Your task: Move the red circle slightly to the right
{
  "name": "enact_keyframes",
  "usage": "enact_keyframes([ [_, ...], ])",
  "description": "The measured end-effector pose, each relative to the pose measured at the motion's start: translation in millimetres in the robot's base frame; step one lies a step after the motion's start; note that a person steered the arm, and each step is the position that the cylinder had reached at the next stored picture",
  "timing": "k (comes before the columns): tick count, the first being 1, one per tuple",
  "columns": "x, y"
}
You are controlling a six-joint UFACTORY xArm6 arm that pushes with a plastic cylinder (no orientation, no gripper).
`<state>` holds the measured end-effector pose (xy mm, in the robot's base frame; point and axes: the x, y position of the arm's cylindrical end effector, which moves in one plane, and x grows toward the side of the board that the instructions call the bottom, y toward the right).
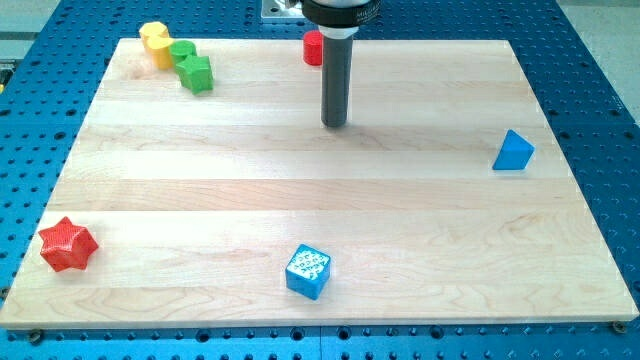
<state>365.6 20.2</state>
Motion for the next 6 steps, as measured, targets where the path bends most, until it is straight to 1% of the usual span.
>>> enact_keyframes([
  [2,-40,-76],
  [4,-130,-84],
  [5,-168,-82],
  [6,-159,-41],
])
